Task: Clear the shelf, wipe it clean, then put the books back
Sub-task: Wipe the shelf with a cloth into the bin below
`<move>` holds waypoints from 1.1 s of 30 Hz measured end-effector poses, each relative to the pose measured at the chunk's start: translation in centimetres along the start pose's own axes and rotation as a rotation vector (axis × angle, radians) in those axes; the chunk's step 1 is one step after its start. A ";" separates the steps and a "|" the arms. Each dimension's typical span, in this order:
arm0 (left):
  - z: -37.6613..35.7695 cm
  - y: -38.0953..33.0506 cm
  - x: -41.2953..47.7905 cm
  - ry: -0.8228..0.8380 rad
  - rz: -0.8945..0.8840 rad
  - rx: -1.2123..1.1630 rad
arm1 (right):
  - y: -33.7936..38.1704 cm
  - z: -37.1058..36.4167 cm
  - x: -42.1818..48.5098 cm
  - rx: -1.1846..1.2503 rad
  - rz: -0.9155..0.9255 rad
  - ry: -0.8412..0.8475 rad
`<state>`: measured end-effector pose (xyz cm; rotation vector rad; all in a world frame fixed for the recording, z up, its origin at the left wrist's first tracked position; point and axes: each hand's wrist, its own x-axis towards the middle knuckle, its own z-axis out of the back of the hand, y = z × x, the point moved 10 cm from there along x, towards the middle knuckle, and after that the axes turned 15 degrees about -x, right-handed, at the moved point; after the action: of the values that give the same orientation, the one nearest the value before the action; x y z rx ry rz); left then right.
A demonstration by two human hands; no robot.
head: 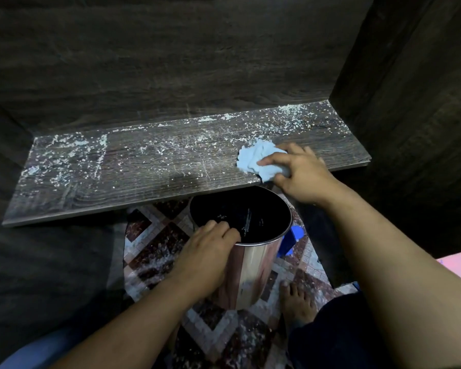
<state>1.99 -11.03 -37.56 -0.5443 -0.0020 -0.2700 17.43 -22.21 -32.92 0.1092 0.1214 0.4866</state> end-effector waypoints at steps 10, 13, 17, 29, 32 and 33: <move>-0.1 0.0 0.2 -0.003 0.001 -0.014 | -3.4 2.5 -0.5 0.134 -0.166 -0.286; -0.3 0.1 0.3 0.007 0.001 -0.013 | -3.0 0.5 -0.2 -0.035 -0.196 -0.112; -0.5 0.2 0.4 0.007 0.009 -0.007 | -1.2 -0.1 0.3 -0.015 -0.086 -0.045; -0.2 0.5 0.8 0.004 0.032 -0.002 | -4.5 1.5 0.8 0.092 -0.274 -0.357; -0.2 0.5 0.6 0.009 0.040 -0.001 | -3.1 -0.1 2.0 -0.105 -0.247 -0.187; -0.1 0.6 0.5 0.005 0.042 0.001 | -2.7 -0.3 2.3 -0.116 -0.217 -0.156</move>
<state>2.64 -10.76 -37.88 -0.5420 0.0147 -0.2301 20.60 -23.46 -33.75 0.0195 -0.0475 0.2661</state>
